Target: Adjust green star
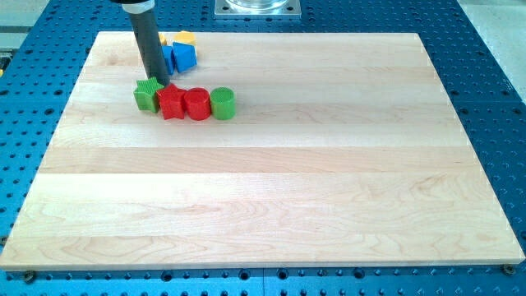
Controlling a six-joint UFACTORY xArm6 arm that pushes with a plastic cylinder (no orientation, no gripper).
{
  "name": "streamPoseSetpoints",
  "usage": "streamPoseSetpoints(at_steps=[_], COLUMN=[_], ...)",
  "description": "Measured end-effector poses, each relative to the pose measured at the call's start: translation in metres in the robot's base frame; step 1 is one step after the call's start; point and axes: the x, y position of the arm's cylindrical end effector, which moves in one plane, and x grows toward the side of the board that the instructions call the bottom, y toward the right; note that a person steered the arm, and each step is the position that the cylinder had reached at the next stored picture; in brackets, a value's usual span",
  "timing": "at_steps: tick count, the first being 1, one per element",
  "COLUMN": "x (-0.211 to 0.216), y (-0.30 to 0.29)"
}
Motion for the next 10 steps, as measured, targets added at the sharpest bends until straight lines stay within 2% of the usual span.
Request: streamPoseSetpoints(at_steps=[2,3,5,7,10], x=[-0.001,-0.001,-0.001,0.021,0.024], y=[0.005,-0.02,-0.029,-0.029,-0.029])
